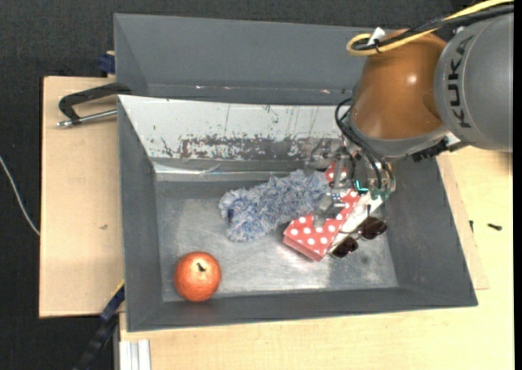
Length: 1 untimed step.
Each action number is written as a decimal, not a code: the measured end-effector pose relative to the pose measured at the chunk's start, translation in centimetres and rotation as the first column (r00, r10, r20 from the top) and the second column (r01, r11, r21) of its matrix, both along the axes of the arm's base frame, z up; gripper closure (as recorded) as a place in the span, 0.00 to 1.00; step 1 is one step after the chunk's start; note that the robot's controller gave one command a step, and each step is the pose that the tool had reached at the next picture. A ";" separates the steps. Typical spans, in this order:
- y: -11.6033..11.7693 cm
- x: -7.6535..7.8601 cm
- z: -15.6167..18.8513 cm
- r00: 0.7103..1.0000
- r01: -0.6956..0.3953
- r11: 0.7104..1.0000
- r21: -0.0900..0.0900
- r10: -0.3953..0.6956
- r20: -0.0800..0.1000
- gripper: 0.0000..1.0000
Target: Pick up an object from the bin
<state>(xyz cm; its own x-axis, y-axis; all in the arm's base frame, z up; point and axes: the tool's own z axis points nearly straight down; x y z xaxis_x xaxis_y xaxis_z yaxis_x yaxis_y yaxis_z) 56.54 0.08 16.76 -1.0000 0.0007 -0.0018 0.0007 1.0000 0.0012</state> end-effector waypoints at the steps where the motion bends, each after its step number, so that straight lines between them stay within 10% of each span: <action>1: 4.8 1.3 -5.6 0.997 0.073 0.997 0.001 -0.073 0.004 0.00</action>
Offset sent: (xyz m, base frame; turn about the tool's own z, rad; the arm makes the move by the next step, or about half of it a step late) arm 0.0220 0.0363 -0.0976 -0.0472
